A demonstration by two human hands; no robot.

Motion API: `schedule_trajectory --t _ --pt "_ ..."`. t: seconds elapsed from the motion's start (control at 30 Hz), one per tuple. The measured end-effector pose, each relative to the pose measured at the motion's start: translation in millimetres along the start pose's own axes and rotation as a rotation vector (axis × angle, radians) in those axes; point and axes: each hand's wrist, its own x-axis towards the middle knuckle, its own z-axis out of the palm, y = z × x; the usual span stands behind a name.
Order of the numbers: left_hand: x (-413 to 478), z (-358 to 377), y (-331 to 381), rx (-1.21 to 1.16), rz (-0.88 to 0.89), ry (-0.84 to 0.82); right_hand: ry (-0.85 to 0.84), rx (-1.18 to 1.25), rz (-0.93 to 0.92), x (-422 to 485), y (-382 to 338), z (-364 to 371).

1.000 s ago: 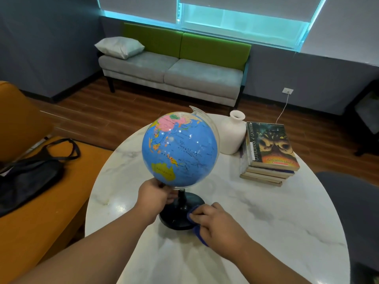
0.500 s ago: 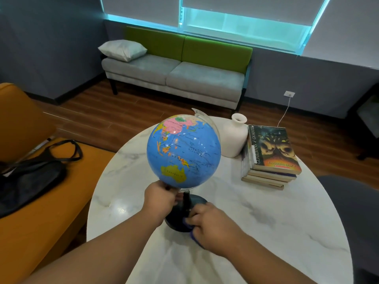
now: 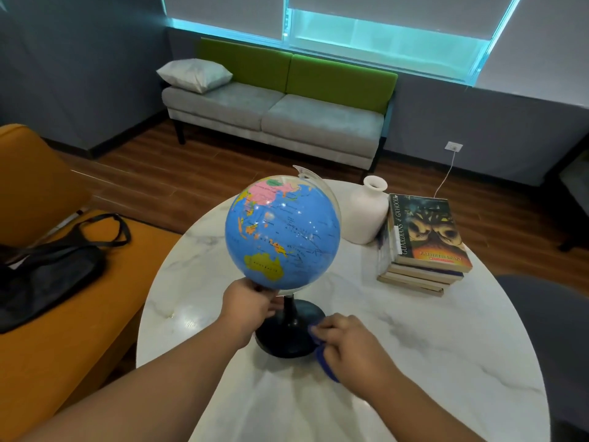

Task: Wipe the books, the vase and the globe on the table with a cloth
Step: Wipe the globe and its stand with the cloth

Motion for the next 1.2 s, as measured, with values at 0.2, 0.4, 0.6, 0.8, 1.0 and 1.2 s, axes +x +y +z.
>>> schedule_trajectory --t 0.2,0.4,0.6,0.8,1.0,1.2 --pt "1.0 1.0 -2.8 0.016 0.02 -0.002 -0.167 -0.061 -0.081 3.9 -24.6 2.5" --pt "-3.5 -8.2 -3.0 0.028 0.0 -0.076 -0.162 -0.066 0.04 16.3 -7.2 1.9" --pt "-5.2 -11.7 -4.7 0.052 0.019 -0.047 -0.212 -0.1 0.066 30.6 -13.8 9.0" --pt "-7.8 -15.8 -4.8 0.065 -0.002 -0.086 -0.283 -0.102 0.177 49.2 -4.0 5.2" --pt "-10.4 -12.8 -4.6 0.077 0.019 -0.036 -0.258 -0.13 0.15 55.9 -11.9 10.4" --pt "-12.8 -10.8 -5.6 0.047 0.02 0.014 -0.135 -0.147 0.108 12.4 -43.0 20.9"
